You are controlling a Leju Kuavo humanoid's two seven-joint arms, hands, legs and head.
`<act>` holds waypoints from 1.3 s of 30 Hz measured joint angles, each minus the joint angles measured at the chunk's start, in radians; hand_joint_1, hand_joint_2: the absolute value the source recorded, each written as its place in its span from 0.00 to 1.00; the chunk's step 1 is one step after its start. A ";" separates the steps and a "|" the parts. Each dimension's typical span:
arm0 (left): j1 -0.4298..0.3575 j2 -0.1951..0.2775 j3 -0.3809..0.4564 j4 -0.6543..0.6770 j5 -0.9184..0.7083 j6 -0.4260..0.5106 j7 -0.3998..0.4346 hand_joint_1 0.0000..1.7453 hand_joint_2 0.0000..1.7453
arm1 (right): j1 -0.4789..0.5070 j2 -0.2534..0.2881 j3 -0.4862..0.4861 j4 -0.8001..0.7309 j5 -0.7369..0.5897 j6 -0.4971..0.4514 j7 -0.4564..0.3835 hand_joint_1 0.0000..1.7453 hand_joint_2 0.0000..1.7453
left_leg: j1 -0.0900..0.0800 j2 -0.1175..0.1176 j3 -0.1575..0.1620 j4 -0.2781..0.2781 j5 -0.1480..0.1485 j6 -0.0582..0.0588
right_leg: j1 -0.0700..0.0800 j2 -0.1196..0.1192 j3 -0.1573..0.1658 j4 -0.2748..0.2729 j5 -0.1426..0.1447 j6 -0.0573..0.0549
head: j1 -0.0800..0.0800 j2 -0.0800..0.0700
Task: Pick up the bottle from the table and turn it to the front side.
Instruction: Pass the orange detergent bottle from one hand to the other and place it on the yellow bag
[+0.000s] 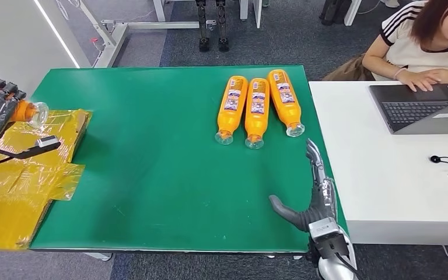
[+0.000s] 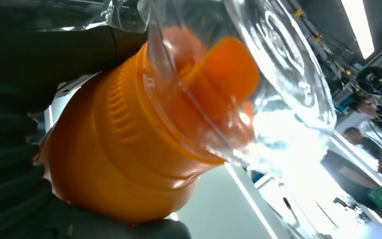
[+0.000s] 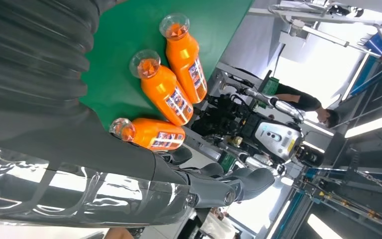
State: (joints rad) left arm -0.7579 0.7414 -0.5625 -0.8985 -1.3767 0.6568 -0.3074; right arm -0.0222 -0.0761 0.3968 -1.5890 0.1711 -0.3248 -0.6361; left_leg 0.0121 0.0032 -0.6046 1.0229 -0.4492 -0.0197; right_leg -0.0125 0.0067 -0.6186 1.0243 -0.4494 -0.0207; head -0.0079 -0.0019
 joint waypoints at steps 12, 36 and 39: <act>0.126 -0.168 0.057 0.085 -0.093 0.034 -0.065 1.00 1.00 | 0.031 0.021 -0.018 -0.073 0.062 0.057 0.034 0.00 1.00 | 0.000 -0.002 0.000 0.001 0.000 0.000 | 0.000 -0.003 0.002 0.000 0.001 0.000 | 0.000 0.000; -0.006 -0.321 0.041 0.426 -0.085 -0.313 0.146 1.00 1.00 | 0.083 0.027 -0.020 -0.095 0.118 0.026 0.084 0.00 1.00 | 0.000 -0.002 0.001 0.000 0.000 0.000 | 0.000 -0.002 0.003 0.000 0.001 0.000 | 0.000 0.000; -0.008 -0.311 0.048 0.442 -0.042 -0.346 0.141 1.00 1.00 | 0.094 0.027 -0.020 -0.111 0.139 0.053 0.096 0.00 1.00 | 0.000 -0.001 0.005 -0.001 -0.001 0.000 | 0.000 -0.001 0.006 0.000 0.000 0.000 | -0.001 0.000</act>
State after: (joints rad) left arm -0.7655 0.4301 -0.5147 -0.4560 -1.4186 0.3104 -0.1665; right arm 0.0721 -0.0487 0.3770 -1.6995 0.3100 -0.2723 -0.5402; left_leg 0.0117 0.0025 -0.5996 1.0215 -0.4503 -0.0200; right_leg -0.0129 0.0056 -0.6127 1.0244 -0.4493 -0.0211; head -0.0086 -0.0019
